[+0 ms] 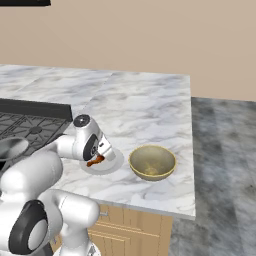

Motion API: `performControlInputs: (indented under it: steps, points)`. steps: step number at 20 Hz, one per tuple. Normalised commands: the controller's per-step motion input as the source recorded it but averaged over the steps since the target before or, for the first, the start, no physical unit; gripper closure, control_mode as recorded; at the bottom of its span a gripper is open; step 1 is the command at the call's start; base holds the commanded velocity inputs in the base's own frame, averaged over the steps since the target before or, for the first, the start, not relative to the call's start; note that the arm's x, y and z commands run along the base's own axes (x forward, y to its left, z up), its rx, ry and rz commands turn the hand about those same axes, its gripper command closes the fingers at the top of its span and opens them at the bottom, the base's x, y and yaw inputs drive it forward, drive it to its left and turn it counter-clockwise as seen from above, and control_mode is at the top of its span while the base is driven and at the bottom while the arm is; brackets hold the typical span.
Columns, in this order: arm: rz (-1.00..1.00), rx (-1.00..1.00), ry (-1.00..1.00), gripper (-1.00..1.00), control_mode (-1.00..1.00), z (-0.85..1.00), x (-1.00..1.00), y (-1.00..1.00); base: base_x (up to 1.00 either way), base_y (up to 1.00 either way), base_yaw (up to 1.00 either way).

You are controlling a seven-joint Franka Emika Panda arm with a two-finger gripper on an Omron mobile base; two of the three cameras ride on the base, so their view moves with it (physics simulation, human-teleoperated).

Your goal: Place the chicken drumstick on the plate and place the mushroom on the same plate.

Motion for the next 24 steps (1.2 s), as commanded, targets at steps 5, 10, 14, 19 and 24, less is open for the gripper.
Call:
performControlInputs:
  steps: [5,10,14,19,24]
  points:
    - [0.00,0.00,0.00,-1.00,-1.00,-0.09,0.07,0.00,0.00,0.00,0.00]
    - [0.00,0.00,0.00,-1.00,-1.00,0.00,0.00,0.00,0.00,0.00,0.00]
    - [0.00,0.00,0.00,-1.00,-1.00,0.00,0.00,0.00,0.00,0.00,0.00]
    - [0.00,0.00,0.00,-1.00,-1.00,0.31,-0.04,0.02,0.00,0.00,0.00]
    - [0.14,-0.06,0.00,-1.00,-1.00,0.89,-0.82,0.54,0.00,0.00,0.00]
